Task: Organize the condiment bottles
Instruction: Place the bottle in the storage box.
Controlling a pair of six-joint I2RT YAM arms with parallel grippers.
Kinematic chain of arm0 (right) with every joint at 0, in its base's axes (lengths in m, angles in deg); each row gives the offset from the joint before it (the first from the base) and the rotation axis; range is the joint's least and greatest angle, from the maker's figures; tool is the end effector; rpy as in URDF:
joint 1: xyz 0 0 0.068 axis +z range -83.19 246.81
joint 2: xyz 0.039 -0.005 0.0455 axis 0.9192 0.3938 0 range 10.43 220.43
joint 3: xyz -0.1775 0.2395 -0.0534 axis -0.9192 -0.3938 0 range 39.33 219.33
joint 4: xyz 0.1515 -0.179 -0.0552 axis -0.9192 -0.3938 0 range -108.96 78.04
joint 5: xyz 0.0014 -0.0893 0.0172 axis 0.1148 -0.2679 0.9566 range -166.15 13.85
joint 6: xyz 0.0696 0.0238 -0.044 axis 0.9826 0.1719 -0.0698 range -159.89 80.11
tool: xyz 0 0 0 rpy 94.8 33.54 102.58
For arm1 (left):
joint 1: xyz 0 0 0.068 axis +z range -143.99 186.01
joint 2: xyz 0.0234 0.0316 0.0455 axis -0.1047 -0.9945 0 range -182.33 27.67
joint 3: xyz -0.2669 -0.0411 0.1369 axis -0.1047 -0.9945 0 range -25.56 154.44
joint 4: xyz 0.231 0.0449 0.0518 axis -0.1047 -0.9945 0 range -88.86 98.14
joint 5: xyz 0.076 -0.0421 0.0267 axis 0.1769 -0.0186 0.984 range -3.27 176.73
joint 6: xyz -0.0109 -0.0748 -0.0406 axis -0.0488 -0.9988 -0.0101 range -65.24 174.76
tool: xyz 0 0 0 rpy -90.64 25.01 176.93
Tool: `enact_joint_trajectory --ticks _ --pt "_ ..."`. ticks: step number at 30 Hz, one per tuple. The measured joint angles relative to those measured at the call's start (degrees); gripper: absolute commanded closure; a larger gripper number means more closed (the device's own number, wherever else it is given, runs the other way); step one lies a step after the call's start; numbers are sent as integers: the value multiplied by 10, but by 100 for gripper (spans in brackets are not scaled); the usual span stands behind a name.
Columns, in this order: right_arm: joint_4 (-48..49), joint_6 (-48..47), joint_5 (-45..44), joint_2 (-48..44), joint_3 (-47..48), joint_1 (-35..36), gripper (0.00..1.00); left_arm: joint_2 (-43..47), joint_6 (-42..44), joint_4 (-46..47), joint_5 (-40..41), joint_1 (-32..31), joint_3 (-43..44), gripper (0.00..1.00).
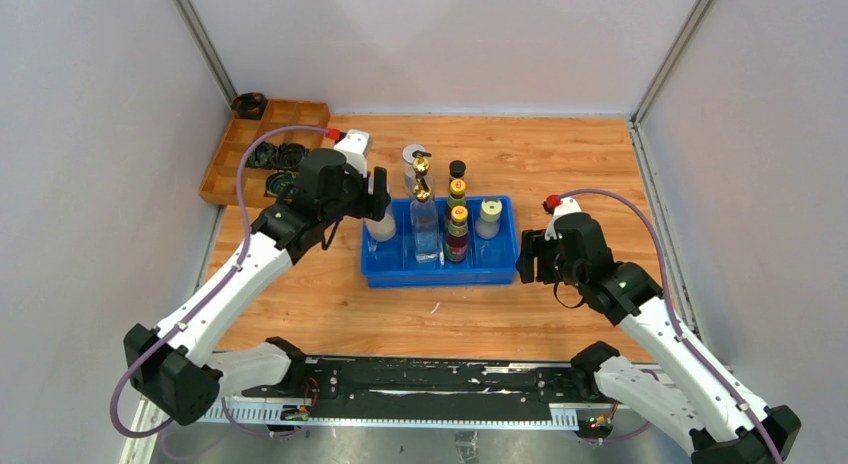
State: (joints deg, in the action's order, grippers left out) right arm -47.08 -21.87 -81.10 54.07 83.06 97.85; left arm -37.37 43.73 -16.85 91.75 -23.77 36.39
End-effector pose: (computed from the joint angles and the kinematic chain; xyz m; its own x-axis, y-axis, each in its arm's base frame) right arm 0.1334 0.0725 0.2917 -0.6079 -0.0062 -0.7940 -0.2789 0.9379 0.2062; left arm 0.2230 -0.1201 0.3585 -0.4828 0.0567 -0.8739 0.3418 0.9310 -0.1284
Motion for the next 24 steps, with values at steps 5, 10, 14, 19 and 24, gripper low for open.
enact_joint_trajectory --ticks 5,10,14,19,24 --pt "0 0 0 1 0 0 33 -30 1 43 -1 0 0 33" --pt "0 0 0 5 0 0 33 -53 1 65 -1 0 0 33" --pt "0 0 0 10 0 0 33 -63 5 72 3 0 -1 33" --pt "0 0 0 14 0 0 33 -75 14 83 13 0 -8 33" --pt "2 0 0 20 0 0 33 -86 15 95 23 0 -28 33"
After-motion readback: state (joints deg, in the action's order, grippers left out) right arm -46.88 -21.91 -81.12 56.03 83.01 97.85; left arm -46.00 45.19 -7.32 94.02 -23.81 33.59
